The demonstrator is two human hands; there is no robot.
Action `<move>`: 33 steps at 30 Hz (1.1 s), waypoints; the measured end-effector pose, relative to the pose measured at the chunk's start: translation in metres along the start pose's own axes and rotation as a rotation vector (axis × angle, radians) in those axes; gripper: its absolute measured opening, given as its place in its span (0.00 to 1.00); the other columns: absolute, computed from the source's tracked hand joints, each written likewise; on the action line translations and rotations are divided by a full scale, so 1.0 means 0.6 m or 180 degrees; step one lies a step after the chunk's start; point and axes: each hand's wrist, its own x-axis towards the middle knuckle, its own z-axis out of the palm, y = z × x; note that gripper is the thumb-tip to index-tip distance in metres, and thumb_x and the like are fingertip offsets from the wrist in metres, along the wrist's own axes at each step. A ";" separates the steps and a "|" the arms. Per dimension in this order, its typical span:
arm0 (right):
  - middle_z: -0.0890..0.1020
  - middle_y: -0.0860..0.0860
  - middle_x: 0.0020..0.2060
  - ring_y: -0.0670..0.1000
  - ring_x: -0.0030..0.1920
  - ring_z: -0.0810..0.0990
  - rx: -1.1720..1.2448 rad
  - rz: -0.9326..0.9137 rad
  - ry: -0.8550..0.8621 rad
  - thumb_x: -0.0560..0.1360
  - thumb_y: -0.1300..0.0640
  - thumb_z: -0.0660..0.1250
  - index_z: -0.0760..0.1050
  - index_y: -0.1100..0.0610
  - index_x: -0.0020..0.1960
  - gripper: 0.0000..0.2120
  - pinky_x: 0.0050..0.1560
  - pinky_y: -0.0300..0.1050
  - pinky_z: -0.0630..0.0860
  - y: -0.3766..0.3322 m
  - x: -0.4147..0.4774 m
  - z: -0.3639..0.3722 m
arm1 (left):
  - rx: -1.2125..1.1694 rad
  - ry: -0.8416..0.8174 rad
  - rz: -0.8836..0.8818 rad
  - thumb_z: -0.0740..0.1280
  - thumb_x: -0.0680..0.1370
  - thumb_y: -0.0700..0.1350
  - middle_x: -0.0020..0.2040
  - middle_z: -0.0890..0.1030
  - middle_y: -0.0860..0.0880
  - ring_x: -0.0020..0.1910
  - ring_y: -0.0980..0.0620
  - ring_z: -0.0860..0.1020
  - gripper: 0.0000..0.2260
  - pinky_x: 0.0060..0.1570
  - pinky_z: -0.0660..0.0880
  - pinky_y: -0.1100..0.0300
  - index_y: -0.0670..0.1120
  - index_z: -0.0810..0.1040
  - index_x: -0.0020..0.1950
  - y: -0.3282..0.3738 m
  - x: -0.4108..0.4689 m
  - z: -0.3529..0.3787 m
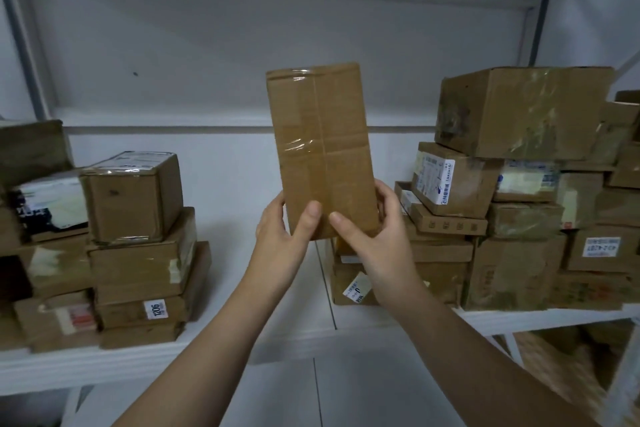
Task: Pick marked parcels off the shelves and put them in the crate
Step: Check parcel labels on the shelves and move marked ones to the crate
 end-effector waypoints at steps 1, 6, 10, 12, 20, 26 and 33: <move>0.75 0.47 0.60 0.37 0.57 0.76 -0.0176 -0.0197 -0.0002 0.69 0.63 0.74 0.64 0.52 0.68 0.32 0.53 0.32 0.75 0.000 -0.004 0.006 | 0.0029 0.0095 0.0033 0.64 0.64 0.74 0.59 0.71 0.56 0.58 0.60 0.72 0.28 0.62 0.71 0.56 0.59 0.72 0.57 0.011 -0.003 -0.003; 0.65 0.49 0.69 0.45 0.69 0.65 -0.1190 -0.0987 0.0088 0.71 0.55 0.74 0.61 0.43 0.71 0.34 0.64 0.34 0.69 0.016 -0.008 0.020 | -0.0601 0.0547 0.0052 0.71 0.73 0.48 0.54 0.77 0.54 0.48 0.62 0.79 0.25 0.46 0.78 0.66 0.55 0.63 0.65 0.026 -0.013 -0.015; 0.60 0.41 0.71 0.43 0.72 0.58 -0.1464 -0.1107 -0.0196 0.74 0.50 0.67 0.59 0.35 0.71 0.30 0.68 0.38 0.63 0.029 -0.022 0.025 | -0.0490 0.0700 0.0030 0.71 0.71 0.55 0.67 0.62 0.52 0.64 0.51 0.71 0.36 0.59 0.74 0.55 0.58 0.54 0.72 0.025 -0.014 -0.019; 0.56 0.35 0.70 0.46 0.74 0.54 -0.1684 -0.1232 -0.0347 0.74 0.46 0.64 0.59 0.35 0.72 0.29 0.71 0.45 0.60 0.033 -0.027 0.025 | -0.0468 0.0673 -0.0130 0.72 0.64 0.61 0.69 0.58 0.51 0.68 0.50 0.66 0.46 0.62 0.71 0.54 0.57 0.50 0.75 0.030 -0.011 -0.021; 0.52 0.44 0.77 0.49 0.77 0.47 -0.2187 -0.1804 -0.0965 0.76 0.52 0.61 0.58 0.46 0.75 0.29 0.74 0.37 0.46 0.068 -0.043 0.021 | -0.0544 0.0487 -0.0355 0.77 0.55 0.64 0.74 0.61 0.50 0.70 0.52 0.66 0.56 0.68 0.66 0.47 0.66 0.45 0.74 0.013 0.014 -0.046; 0.57 0.44 0.74 0.48 0.74 0.55 -0.1974 -0.1474 -0.0281 0.77 0.50 0.60 0.62 0.39 0.70 0.22 0.71 0.32 0.50 0.048 -0.026 0.008 | -0.1509 0.0392 -0.0333 0.75 0.61 0.52 0.60 0.79 0.46 0.57 0.48 0.80 0.43 0.50 0.77 0.54 0.59 0.61 0.73 -0.006 0.013 -0.062; 0.68 0.44 0.69 0.40 0.68 0.67 -0.0974 -0.0770 -0.0510 0.76 0.56 0.64 0.56 0.44 0.73 0.30 0.67 0.42 0.68 0.038 -0.032 -0.003 | -0.1533 0.0255 -0.0346 0.74 0.66 0.47 0.59 0.80 0.49 0.57 0.48 0.79 0.36 0.53 0.77 0.52 0.53 0.66 0.73 -0.029 -0.024 -0.068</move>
